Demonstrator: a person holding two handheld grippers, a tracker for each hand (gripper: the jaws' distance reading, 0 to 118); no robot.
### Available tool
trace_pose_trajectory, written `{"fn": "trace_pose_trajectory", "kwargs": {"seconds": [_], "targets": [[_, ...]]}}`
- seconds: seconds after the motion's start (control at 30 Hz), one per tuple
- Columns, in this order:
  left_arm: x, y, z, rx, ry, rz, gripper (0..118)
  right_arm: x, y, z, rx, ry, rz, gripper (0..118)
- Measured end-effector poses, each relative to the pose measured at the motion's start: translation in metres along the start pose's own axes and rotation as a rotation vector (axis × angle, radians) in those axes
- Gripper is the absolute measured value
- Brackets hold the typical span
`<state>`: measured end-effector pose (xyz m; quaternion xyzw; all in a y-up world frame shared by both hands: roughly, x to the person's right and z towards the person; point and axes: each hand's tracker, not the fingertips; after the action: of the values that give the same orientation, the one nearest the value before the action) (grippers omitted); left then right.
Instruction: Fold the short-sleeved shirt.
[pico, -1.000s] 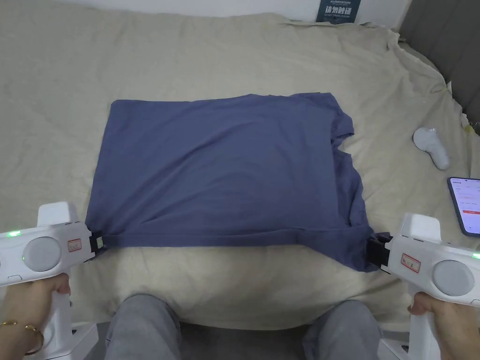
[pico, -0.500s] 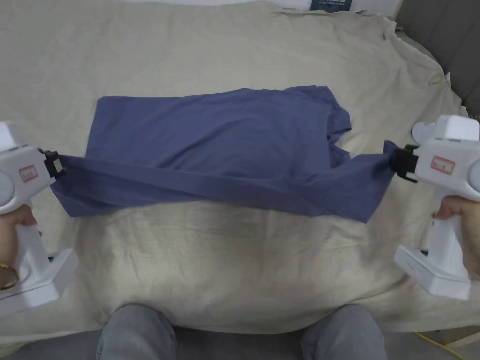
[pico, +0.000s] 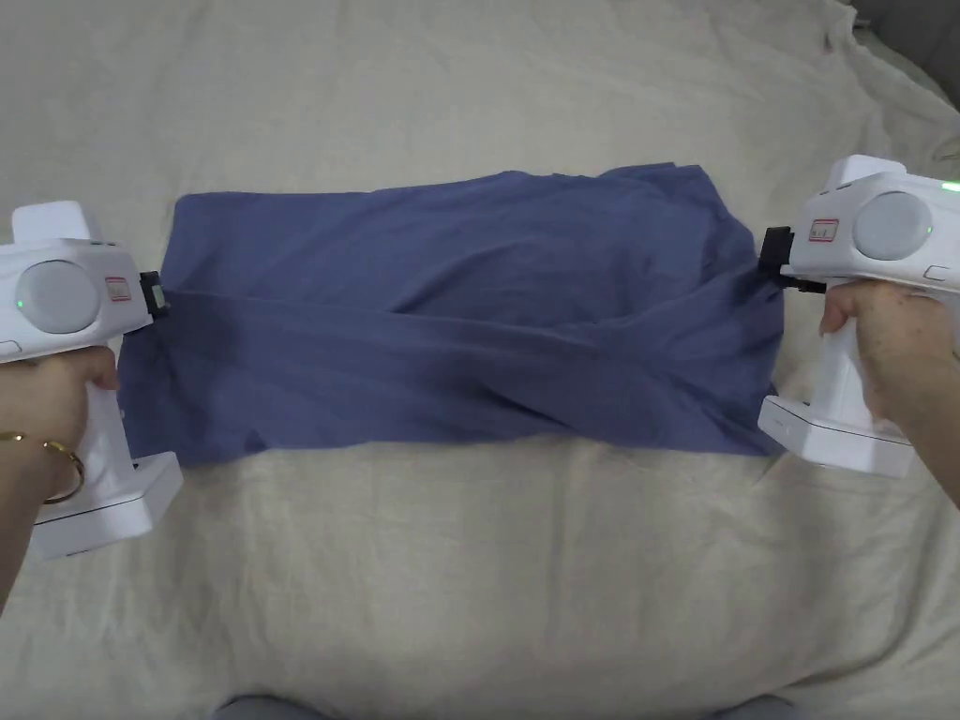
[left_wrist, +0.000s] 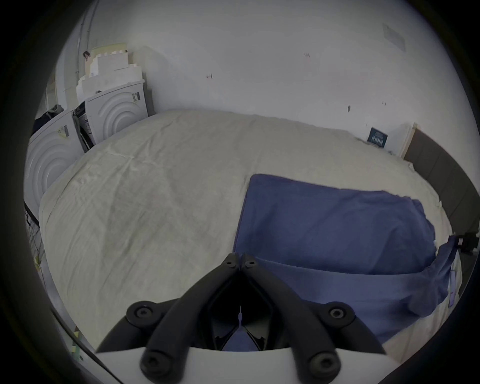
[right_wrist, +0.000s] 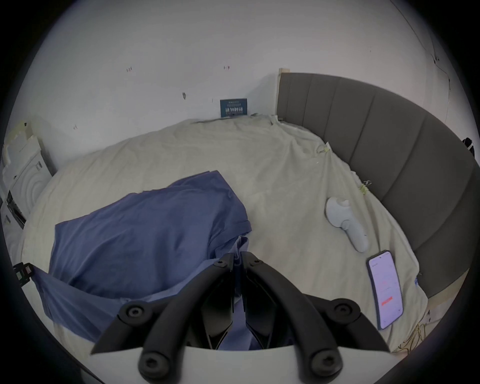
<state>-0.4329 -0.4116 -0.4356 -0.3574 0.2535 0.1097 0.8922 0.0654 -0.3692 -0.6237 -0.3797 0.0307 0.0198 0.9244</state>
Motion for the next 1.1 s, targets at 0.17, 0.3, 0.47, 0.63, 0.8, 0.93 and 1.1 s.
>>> {"fn": "trace_pose_trajectory", "kwargs": {"seconds": [0.17, 0.3, 0.47, 0.63, 0.8, 0.93, 1.1], "targets": [[0.003, -0.006, -0.030, -0.072, 0.015, -0.027, 2, -0.007, 0.003, -0.030, -0.013, 0.003, -0.003, 4], [0.001, -0.010, -0.034, -0.078, 0.039, -0.047, 76, -0.010, 0.002, -0.039, -0.042, 0.041, 0.000, 27], [-0.008, -0.004, -0.009, 0.010, 0.064, -0.058, 118, -0.007, 0.002, -0.022, -0.053, 0.058, 0.003, 115], [-0.009, 0.007, 0.039, 0.130, 0.089, -0.156, 118, 0.003, 0.009, 0.035, 0.040, 0.091, 0.078, 115], [-0.014, -0.019, 0.110, 0.272, 0.026, -0.101, 118, 0.015, -0.018, 0.119, 0.200, 0.095, 0.158, 115], [-0.014, -0.051, 0.148, 0.323, 0.003, -0.089, 109, 0.024, -0.059, 0.173, 0.281, 0.130, 0.176, 115], [-0.009, -0.090, 0.179, 0.355, -0.062, -0.098, 82, 0.030, -0.115, 0.206, 0.321, 0.164, 0.126, 111]]}}
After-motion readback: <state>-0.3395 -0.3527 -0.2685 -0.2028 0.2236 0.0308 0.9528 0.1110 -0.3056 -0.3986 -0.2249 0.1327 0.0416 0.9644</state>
